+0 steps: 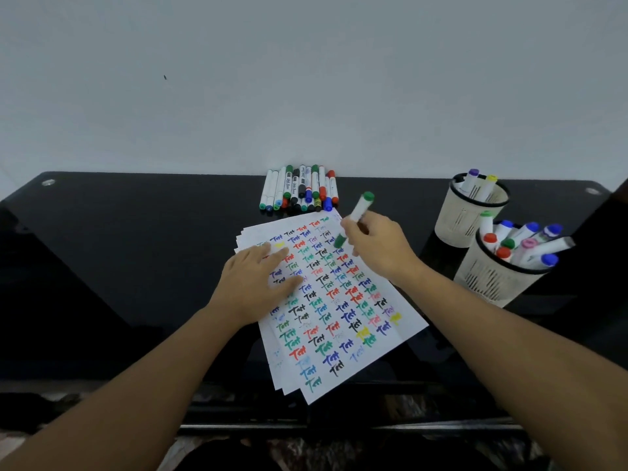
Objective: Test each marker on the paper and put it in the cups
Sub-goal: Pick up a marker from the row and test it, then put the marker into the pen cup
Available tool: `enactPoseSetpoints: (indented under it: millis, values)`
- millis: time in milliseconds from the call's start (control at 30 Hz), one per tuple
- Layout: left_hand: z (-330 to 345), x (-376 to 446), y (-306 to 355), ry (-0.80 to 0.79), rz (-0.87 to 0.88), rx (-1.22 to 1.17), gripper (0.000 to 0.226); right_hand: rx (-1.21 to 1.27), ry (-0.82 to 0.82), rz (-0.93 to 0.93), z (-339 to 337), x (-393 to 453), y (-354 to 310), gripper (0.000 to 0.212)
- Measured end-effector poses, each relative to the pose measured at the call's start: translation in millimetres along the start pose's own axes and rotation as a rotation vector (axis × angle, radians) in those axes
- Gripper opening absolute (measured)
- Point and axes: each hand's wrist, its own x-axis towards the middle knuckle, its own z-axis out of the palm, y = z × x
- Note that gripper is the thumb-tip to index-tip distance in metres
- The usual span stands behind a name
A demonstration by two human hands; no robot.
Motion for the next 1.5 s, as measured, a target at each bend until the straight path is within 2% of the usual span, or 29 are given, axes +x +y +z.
enactPoseSetpoints:
  millis: [100,233,433,700,1100,1367,1500]
  values:
    - [6.5,-0.5,-1.6,-0.003,0.003,0.011,0.086,0.019,0.035,-0.011,-10.3,-1.9,-1.4,0.023]
    - [8.6,0.8,-5.2,-0.001,-0.003,0.009,0.093,-0.046,0.105,-0.061,-31.6,-2.4,-5.1,0.021]
    - [8.0,0.0,-2.9,-0.01,-0.014,0.016,0.098,-0.204,0.291,-0.13,-93.1,-7.5,-17.9,0.021]
    - [7.0,-0.8,-1.3,-0.027,-0.015,0.023,0.108,-0.235,0.481,0.014,-175.3,-3.4,0.8,0.024]
    - [3.3,-2.1,1.0,-0.035,-0.022,0.023,0.111,-0.326,0.427,0.125,-185.2,1.9,29.0,0.023]
    - [0.7,-3.8,4.1,-0.03,-0.027,0.008,0.112,-0.274,0.401,0.15,-185.0,0.5,28.8,0.039]
    - [-1.9,-4.3,5.8,-0.046,-0.032,0.001,0.114,-0.315,0.43,0.059,-177.7,0.7,21.0,0.026]
